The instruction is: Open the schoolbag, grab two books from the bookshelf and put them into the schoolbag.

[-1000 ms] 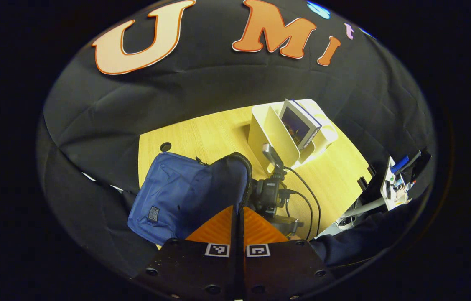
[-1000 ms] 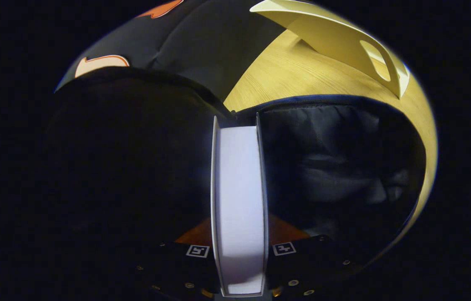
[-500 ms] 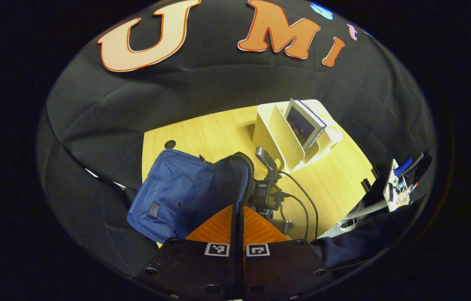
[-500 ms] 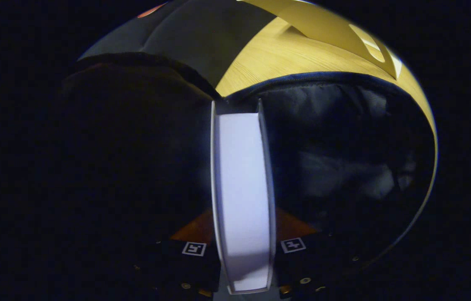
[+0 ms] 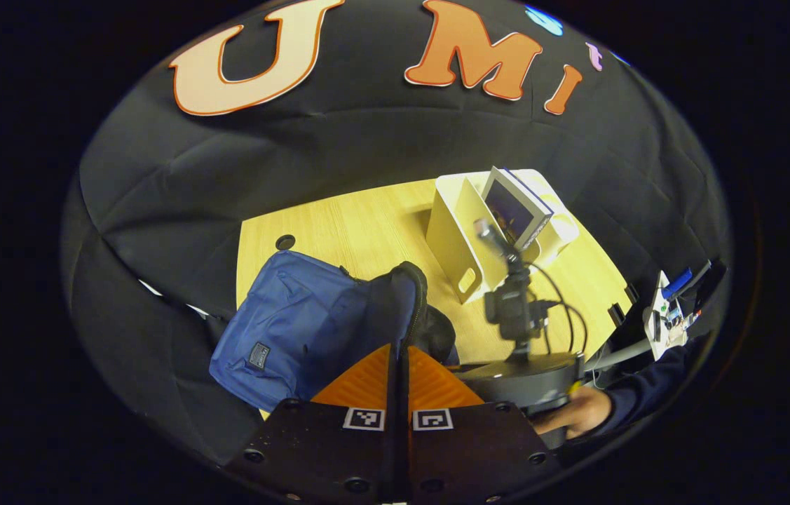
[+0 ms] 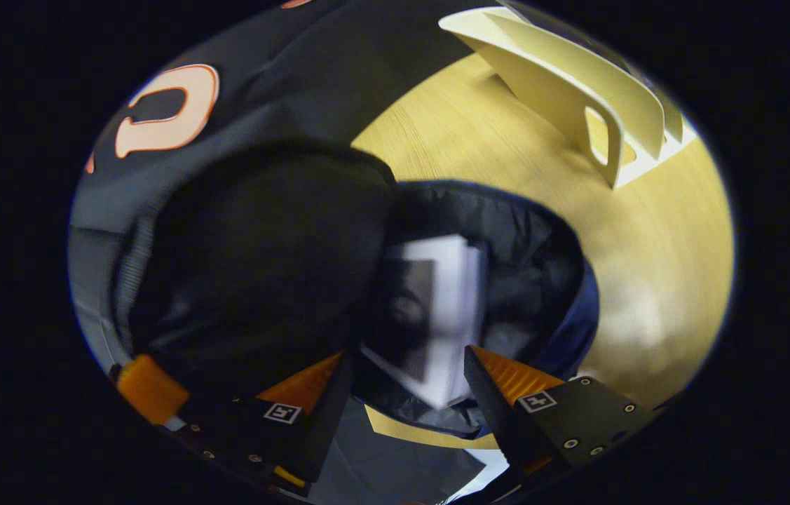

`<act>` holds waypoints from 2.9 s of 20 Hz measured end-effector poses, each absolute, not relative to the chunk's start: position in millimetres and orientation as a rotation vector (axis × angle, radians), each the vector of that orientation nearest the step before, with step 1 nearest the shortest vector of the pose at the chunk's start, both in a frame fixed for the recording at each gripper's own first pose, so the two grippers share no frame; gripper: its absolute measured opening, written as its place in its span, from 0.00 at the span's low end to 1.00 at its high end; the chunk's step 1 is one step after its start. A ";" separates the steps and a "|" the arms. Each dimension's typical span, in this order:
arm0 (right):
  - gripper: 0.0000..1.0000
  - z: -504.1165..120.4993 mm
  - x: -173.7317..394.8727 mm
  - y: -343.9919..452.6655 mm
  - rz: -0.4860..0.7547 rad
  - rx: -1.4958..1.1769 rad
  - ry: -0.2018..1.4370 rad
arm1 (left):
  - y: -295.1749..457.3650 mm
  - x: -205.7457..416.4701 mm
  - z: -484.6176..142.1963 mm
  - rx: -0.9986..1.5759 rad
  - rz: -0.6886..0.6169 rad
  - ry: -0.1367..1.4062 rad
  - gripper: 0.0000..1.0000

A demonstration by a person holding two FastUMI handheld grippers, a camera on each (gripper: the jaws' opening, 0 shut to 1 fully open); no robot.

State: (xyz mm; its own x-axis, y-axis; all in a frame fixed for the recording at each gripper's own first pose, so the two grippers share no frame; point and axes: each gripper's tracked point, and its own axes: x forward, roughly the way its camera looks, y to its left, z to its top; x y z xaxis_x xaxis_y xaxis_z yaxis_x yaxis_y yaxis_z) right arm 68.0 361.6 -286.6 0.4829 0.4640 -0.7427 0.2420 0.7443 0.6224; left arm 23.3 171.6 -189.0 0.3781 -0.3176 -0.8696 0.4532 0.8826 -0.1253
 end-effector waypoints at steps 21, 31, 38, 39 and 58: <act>0.97 -131.2 158.9 20.0 -0.107 0.051 0.867 | 152.4 3.3 -208.6 0.173 -0.445 1.091 0.01; 0.95 -197.0 214.7 13.6 -0.080 -0.016 1.182 | 147.2 1.5 -216.2 0.166 -0.451 1.102 0.01; 0.68 -226.9 231.3 4.1 -0.126 -0.039 1.320 | 145.7 2.0 -217.8 0.152 -0.450 1.105 0.01; 0.55 -232.0 230.3 2.7 -0.135 -0.045 1.338 | 144.8 1.2 -218.4 0.147 -0.449 1.107 0.01; 0.39 -138.4 191.1 -1.5 -0.064 0.010 1.291 | 139.4 -2.8 -223.2 0.106 -0.465 1.095 0.01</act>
State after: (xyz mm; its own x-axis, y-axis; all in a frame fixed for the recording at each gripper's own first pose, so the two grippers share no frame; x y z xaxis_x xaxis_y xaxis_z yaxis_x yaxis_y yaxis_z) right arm 191.1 -1.5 -138.4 0.2750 -0.0419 -0.9605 0.0528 0.9982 -0.0284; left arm -2.8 139.4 -223.2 0.3724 -0.3109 -0.8744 0.4138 0.8990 -0.1434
